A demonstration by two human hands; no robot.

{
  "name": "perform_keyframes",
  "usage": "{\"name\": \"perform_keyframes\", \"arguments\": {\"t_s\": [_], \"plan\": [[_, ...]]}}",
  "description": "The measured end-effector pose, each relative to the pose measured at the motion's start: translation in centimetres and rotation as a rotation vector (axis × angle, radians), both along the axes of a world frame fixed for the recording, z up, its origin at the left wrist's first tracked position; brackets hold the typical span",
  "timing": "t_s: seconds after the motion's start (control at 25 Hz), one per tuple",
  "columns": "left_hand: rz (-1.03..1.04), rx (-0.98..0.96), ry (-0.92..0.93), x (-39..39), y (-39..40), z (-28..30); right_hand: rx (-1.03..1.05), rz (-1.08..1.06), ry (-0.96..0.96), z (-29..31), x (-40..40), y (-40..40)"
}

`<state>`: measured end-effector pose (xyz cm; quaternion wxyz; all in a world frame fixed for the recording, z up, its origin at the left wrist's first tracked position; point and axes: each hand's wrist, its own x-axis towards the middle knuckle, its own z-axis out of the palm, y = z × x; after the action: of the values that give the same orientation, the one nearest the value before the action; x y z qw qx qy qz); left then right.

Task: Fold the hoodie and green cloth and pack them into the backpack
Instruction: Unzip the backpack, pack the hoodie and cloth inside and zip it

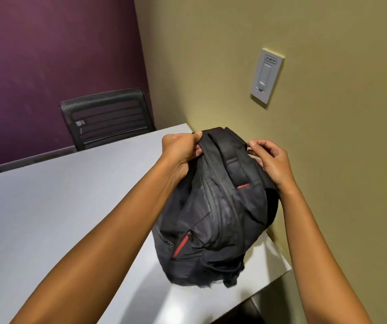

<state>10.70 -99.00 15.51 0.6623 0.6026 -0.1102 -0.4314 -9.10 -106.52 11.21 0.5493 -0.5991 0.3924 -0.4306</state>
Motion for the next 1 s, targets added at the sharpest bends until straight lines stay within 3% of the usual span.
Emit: {"name": "perform_keyframes", "arguments": {"t_s": [0.2, 0.28, 0.4, 0.48, 0.56, 0.72, 0.84, 1.0], "plan": [[-0.004, -0.036, 0.062, -1.3, -1.9, -1.2, -0.167, -0.086, 0.108, 1.5, -2.1, 1.3], [-0.097, -0.034, -0.066, -1.0, -1.8, -2.4, -0.265, -0.072, 0.223, 1.7, -1.6, 2.5], [-0.163, -0.028, -0.313, 0.5, -0.1, -5.3, -0.438, -0.091, 0.564, 1.0, -0.4, 2.9], [-0.125, 0.103, -0.428, 2.1, 1.4, -8.4, -0.459, -0.185, 0.618, 0.9, 0.1, 2.5], [-0.159, 0.343, -0.324, 3.8, 3.2, -11.6, -0.369, -0.275, 0.537, 1.1, 0.6, 2.5], [-0.263, 0.539, 0.226, 4.2, 7.0, -16.8, -0.378, -0.410, 0.374, 1.9, 1.6, 2.7], [-0.179, 0.485, 0.234, 2.6, 7.8, -18.1, -0.425, -0.477, 0.265, 2.6, 2.4, 2.9], [-0.159, 0.230, 0.127, 0.9, 6.2, -17.7, -0.511, -0.493, 0.312, 3.2, 2.4, 2.2]]}}
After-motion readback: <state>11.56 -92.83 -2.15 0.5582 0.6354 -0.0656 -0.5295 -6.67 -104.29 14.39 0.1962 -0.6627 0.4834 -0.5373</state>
